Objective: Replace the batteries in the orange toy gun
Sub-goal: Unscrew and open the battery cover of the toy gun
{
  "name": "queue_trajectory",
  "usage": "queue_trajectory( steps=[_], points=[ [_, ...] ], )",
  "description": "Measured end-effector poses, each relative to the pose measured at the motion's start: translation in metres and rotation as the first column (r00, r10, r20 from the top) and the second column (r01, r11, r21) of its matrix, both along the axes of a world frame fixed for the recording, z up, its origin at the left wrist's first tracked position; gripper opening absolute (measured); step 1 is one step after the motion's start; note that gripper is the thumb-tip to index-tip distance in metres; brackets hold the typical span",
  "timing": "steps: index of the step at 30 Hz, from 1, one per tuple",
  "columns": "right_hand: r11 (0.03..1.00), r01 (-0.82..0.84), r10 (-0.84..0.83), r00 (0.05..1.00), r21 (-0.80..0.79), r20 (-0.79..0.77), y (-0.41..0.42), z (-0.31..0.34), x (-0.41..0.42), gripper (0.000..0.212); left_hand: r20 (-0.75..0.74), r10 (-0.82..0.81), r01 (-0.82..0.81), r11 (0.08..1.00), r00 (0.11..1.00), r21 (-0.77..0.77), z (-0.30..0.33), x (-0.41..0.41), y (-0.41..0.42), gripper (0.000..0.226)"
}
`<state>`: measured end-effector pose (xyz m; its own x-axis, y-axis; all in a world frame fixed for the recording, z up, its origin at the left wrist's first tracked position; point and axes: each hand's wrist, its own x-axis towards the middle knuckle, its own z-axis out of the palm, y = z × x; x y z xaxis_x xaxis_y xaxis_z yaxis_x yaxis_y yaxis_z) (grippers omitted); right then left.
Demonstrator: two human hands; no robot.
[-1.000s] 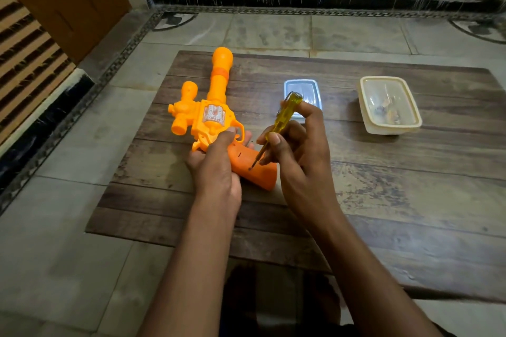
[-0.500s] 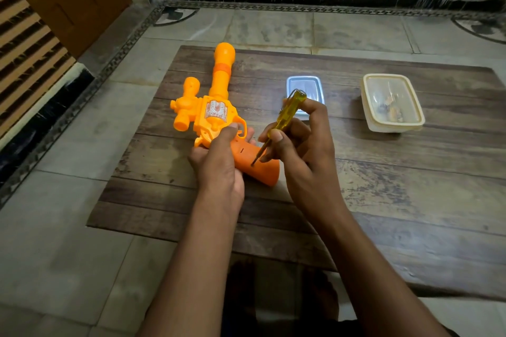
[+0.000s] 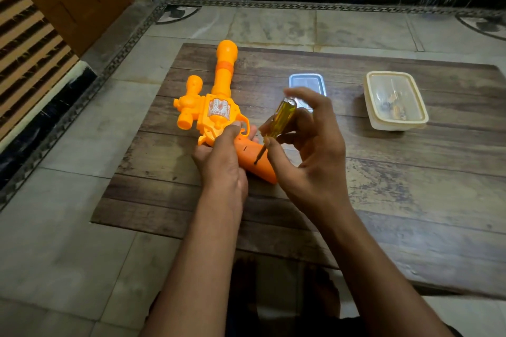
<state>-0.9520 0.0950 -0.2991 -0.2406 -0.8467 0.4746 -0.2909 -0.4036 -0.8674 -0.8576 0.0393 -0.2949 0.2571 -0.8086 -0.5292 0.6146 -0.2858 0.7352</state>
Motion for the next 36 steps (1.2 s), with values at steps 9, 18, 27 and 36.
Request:
queue_trajectory(
  steps=[9, 18, 27, 36],
  points=[
    [0.979, 0.052, -0.097, 0.97, -0.197, -0.223, 0.002, 0.004, -0.003, 0.037, 0.053, -0.022, 0.021, 1.0, 0.998, 0.013, -0.015, 0.004, -0.007, 0.033],
    [0.964, 0.119, -0.172, 0.961, -0.237, -0.216, 0.0, 0.002, 0.0, 0.024, 0.105, -0.026, 0.028, 0.999, 0.994, -0.019, -0.026, 0.004, -0.011, 0.029],
    [0.982, -0.035, 0.003, 0.986, -0.186, -0.167, -0.005, 0.002, -0.001, 0.031, 0.101, -0.033, 0.034, 0.999, 0.994, -0.008, -0.026, 0.005, -0.013, 0.038],
    [0.981, -0.024, -0.004, 0.989, -0.194, -0.145, -0.006, 0.004, 0.001, 0.043, 0.108, -0.056, 0.052, 0.998, 0.993, 0.039, -0.024, 0.005, -0.012, 0.026]
  ],
)
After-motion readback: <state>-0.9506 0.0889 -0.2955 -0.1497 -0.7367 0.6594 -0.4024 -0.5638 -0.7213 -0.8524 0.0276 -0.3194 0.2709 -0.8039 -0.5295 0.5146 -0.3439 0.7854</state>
